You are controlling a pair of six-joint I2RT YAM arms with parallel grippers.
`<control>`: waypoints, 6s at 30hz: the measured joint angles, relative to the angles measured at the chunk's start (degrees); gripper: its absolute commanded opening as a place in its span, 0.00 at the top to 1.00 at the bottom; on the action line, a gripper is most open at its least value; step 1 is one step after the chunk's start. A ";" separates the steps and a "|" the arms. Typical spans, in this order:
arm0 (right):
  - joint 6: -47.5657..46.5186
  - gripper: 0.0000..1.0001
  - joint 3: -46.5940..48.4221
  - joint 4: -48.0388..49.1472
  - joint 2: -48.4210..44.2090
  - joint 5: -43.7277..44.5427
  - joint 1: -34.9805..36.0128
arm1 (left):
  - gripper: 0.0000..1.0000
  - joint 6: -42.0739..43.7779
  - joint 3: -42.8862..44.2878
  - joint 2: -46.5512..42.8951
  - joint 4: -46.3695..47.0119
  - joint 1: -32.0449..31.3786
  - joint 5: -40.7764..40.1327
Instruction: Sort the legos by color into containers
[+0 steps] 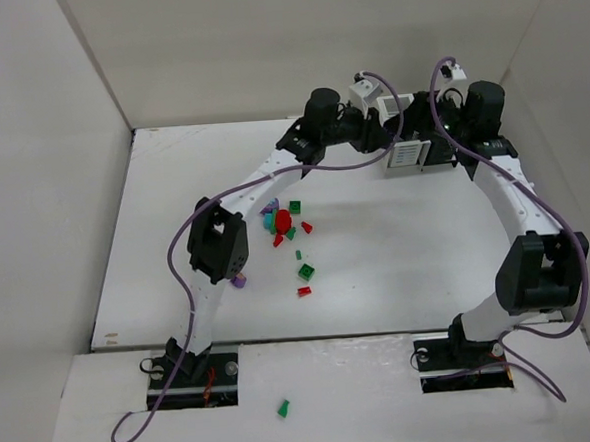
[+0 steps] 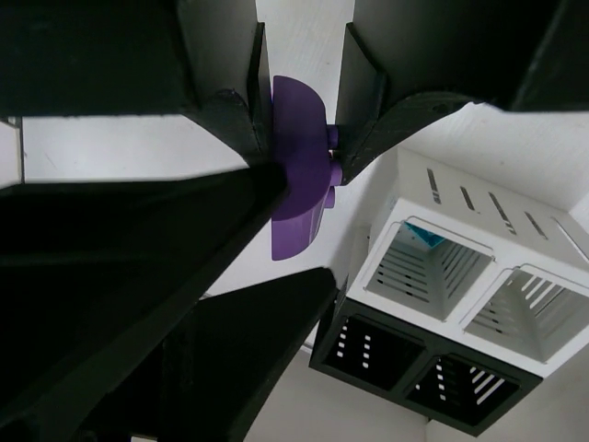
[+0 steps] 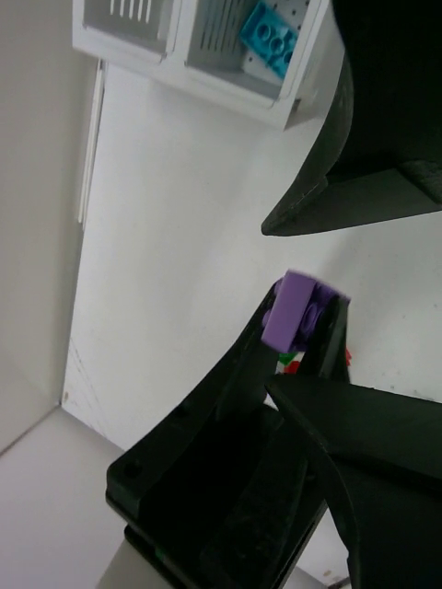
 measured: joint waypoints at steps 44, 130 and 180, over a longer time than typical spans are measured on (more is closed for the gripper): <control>1.73 1.00 3.41 -1.40 3.34 4.44 3.45 | 0.59 4.79 0.17 -1.92 -3.61 -4.22 -16.22; -11.93 0.04 0.96 -17.33 -0.74 48.83 35.12 | 0.00 -48.28 -70.10 -75.82 -41.16 5.99 -54.40; -28.94 0.46 -16.70 -4.87 14.75 57.11 112.87 | 0.00 -46.36 -75.76 -86.86 -43.28 5.99 -49.59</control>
